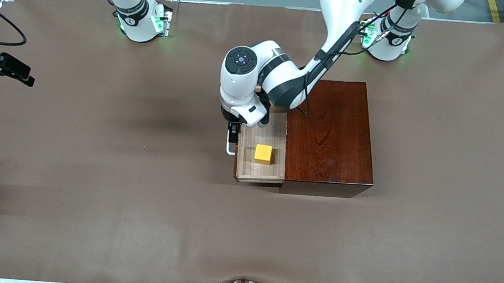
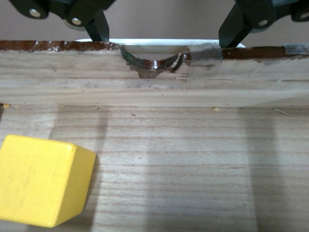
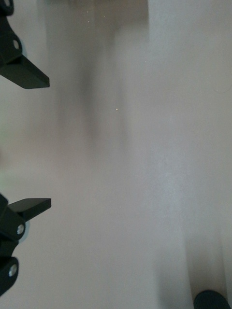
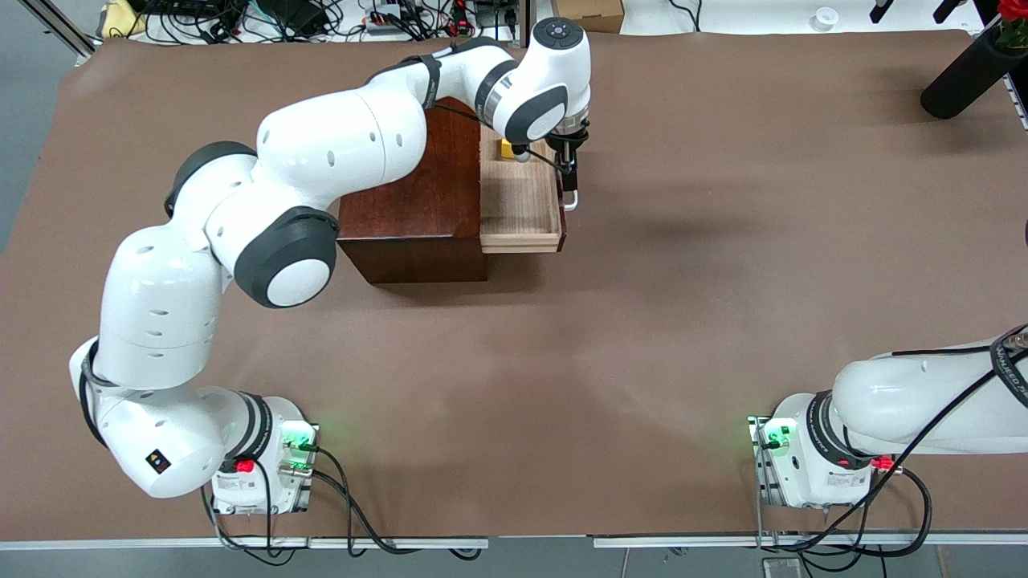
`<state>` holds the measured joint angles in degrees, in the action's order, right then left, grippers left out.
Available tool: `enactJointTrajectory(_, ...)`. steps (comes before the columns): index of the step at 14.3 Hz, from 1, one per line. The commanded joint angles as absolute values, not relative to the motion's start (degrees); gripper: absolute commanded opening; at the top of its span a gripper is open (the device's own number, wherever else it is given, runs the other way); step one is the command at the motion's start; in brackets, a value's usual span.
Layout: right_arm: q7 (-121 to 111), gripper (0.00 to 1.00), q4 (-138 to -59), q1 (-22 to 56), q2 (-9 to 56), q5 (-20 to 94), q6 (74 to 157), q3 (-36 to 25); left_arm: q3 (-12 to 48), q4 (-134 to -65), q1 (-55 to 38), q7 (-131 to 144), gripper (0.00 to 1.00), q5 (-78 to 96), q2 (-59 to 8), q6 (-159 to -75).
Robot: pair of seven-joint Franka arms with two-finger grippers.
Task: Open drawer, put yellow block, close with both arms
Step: 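Push the drawer shut into the box with the left gripper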
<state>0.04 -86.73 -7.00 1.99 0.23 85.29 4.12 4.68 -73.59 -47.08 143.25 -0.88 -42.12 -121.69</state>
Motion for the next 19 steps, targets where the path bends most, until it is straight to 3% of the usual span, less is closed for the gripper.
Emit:
enactJointTrajectory(1, 1.2, 1.0, -87.5, -8.3, 0.5, -0.4, 85.4, 5.3, 4.2, -72.3, -47.2, 143.2, 1.0, -4.8, -42.0, -115.8)
enactJointTrajectory(7, 1.2, 1.0, -87.5, -7.0, 0.6, -0.4, 85.3, 4.8, 4.2, -72.3, -46.8, 143.1, 1.0, -12.1, -41.7, -109.1)
enactJointTrajectory(10, 1.3, 1.0, -87.5, -0.4, 0.5, 0.0, 85.3, -2.5, 4.2, -72.3, -46.7, 143.2, 1.0, -15.7, -41.7, -104.4)
enactJointTrajectory(19, 1.1, 1.0, -87.4, -0.3, 0.7, 0.1, 85.3, -2.5, 1.9, -72.4, -46.6, 143.7, 1.0, -18.3, -41.7, -94.6)
